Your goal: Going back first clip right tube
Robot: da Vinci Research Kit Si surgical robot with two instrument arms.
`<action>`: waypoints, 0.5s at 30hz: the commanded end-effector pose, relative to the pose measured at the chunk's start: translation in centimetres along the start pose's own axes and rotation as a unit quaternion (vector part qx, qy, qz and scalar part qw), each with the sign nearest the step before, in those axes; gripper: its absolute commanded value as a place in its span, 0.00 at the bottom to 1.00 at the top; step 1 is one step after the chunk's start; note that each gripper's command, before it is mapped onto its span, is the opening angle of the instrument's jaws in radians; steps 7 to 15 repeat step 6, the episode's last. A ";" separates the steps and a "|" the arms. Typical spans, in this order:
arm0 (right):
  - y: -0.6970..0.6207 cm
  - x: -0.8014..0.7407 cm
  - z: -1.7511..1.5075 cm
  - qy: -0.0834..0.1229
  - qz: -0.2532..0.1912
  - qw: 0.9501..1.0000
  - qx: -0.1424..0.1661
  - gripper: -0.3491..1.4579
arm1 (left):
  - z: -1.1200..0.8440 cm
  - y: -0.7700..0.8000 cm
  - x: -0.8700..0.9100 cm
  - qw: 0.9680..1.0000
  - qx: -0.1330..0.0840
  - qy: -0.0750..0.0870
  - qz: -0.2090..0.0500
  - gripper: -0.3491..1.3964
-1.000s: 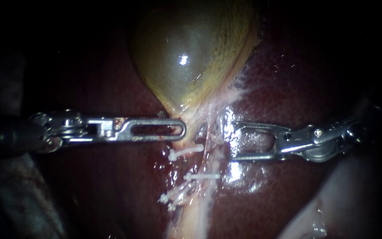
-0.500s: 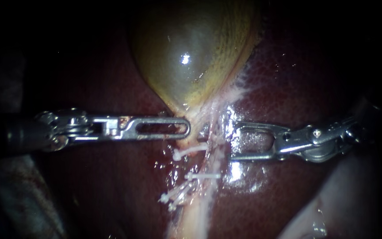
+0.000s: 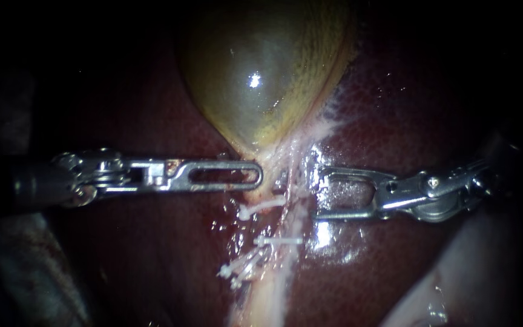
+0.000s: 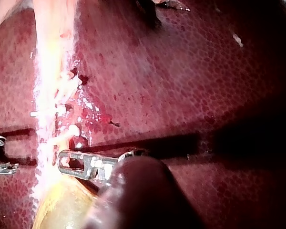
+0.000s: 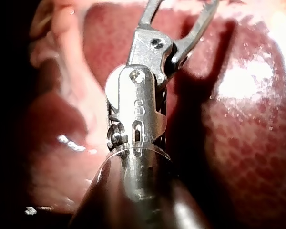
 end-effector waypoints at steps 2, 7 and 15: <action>0.00 0.00 0.00 0.000 0.000 1.000 0.000 0.48 | 0.00 0.00 0.00 1.000 -0.001 0.000 0.000 0.00; 0.00 0.00 0.01 0.000 0.000 1.000 -0.001 0.48 | 0.00 0.00 0.00 1.000 -0.001 0.000 0.000 0.00; 0.00 0.00 0.01 0.000 0.000 1.000 -0.001 0.48 | 0.00 0.00 0.00 1.000 -0.001 0.000 0.000 0.00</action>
